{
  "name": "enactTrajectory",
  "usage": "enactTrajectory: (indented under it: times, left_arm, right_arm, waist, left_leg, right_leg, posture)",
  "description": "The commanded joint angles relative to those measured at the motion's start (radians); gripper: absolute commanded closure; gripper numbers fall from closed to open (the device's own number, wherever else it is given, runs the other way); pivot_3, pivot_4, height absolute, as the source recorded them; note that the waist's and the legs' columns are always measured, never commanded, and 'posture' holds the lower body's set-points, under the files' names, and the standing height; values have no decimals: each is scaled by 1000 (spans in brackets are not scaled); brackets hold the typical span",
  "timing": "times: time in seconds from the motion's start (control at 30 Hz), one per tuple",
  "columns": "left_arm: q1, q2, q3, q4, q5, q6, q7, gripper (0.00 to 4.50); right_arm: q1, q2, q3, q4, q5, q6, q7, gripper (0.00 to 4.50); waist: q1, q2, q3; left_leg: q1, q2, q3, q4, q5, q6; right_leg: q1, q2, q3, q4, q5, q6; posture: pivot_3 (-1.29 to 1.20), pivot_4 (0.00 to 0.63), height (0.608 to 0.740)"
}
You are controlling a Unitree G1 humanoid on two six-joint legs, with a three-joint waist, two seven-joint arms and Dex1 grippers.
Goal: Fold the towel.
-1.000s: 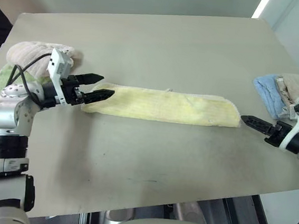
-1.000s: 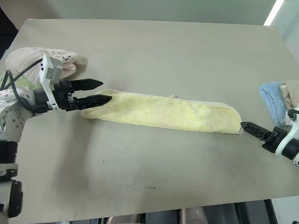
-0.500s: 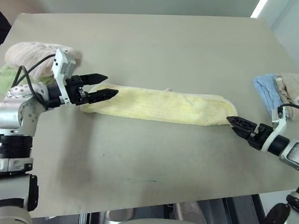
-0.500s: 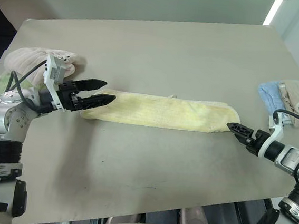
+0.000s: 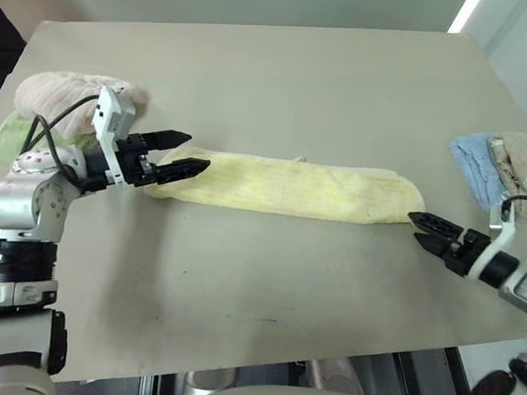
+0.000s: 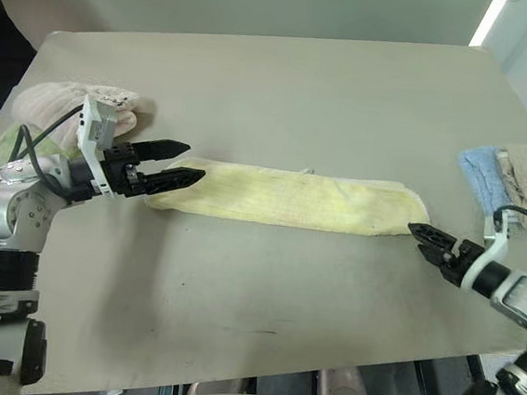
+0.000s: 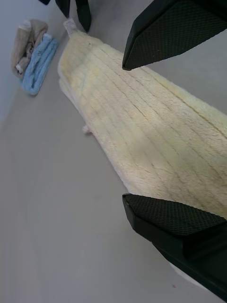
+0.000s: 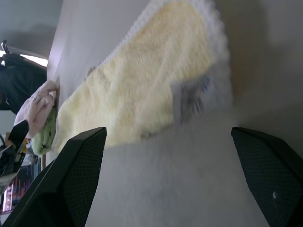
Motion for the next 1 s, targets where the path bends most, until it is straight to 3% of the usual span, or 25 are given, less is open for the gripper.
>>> enactTrajectory:
  times: [0.03, 0.2, 0.4, 0.8, 0.9, 1.0]
  left_arm:
    - [-9, 16, 26, -26, -10, -7, 0, 0]
    - [-28, -11, 2, -17, -1, -17, 7, 0]
    - [-45, -22, -6, -12, 2, -21, 7, 0]
    - [-35, -23, 2, -27, -1, -22, 19, 0]
    - [-37, -24, 4, -27, -3, -24, 26, 0]
    - [-35, -25, 7, -29, -4, -27, 31, 0]
  right_arm:
    - [3, -11, -28, -36, 151, 6, -94, 33]
    - [-35, 111, 2, -41, 240, -93, -330, 33]
    - [-66, 171, 21, 38, 332, -269, -575, 33]
    - [-110, 162, 126, 101, 341, -469, -627, 33]
    - [-108, 142, 163, 94, 306, -482, -600, 645]
    - [-94, 122, 173, 86, 288, -497, -581, 1689]
  waist:
    - [0, 0, 0]
    - [-9, -1, 0]
    - [-9, -1, -1]
    - [-9, -4, -2]
    - [-11, -4, -2]
    - [-10, -4, -2]
  left_leg:
    - [0, 0, 0, 0, 0, 0]
    - [1, 0, 1, 0, 0, 0]
    - [2, 0, 1, 1, -2, 3]
    - [2, -1, 1, 2, -2, 4]
    - [2, -1, 1, 2, -2, 4]
    - [1, -1, 1, 2, -3, 4]
  right_leg:
    - [0, 0, 0, 0, 0, 0]
    - [0, 3, 4, 0, 0, -3]
    - [0, 5, 13, -1, 3, 3]
    - [1, 4, 14, -2, 5, 3]
    - [1, 4, 15, -2, 6, 2]
    - [0, 4, 15, -2, 6, 2]
  posture:
    - [0, 150, 740]
    - [0, 150, 740]
    - [0, 150, 740]
    - [0, 150, 740]
    - [0, 150, 740]
    - [0, 150, 740]
